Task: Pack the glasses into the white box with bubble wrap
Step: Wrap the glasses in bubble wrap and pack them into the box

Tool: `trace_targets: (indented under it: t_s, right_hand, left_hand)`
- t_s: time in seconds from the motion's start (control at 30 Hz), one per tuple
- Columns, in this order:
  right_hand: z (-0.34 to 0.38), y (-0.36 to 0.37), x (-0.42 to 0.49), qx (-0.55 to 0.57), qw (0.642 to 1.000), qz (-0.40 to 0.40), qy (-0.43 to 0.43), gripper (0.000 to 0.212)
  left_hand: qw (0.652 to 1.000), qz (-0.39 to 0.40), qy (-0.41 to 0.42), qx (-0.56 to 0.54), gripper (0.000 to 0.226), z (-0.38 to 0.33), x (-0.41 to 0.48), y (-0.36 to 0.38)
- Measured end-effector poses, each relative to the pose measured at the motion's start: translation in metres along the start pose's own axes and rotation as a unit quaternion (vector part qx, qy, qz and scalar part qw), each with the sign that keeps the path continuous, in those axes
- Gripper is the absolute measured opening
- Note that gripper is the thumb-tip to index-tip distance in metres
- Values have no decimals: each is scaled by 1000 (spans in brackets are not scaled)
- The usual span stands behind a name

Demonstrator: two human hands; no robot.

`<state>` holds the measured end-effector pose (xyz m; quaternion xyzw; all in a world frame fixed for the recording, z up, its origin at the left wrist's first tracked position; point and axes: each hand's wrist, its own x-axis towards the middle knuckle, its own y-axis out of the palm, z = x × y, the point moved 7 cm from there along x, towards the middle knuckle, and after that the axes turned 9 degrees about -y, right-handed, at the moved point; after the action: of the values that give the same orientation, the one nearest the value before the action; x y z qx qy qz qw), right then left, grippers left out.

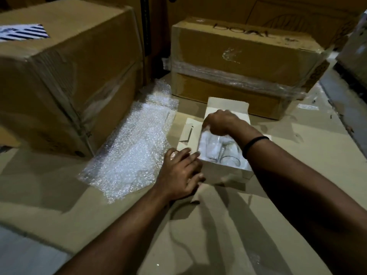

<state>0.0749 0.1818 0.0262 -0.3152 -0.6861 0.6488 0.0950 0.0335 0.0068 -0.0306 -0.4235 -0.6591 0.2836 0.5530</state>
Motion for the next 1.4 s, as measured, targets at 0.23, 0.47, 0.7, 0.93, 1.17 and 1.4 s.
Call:
trace_targets:
  t_s: [0.23, 0.47, 0.7, 0.93, 1.17, 1.4]
  right_hand:
    - [47, -22, -31, 151, 943, -295, 29, 35]
    - [118, 51, -78, 407, 779, -451, 153, 13]
    - [133, 121, -50, 713, 627, -207, 238, 24]
    - [131, 118, -79, 707, 666, -158, 179, 10]
    - [117, 134, -146, 701, 679, -140, 169, 20]
    - [82, 167, -219, 667, 685, -134, 260, 21]
  left_hand:
    - [961, 110, -220, 128, 30, 99, -56, -4]
    - [973, 2, -231, -9, 12, 120, -63, -28]
    - [989, -59, -64, -116, 17, 94, -80, -40]
    - [958, 217, -186, 25, 84, 113, -84, -18]
    - [974, 110, -164, -108, 26, 102, -72, -26]
    - [849, 100, -343, -389, 10, 82, -62, -5]
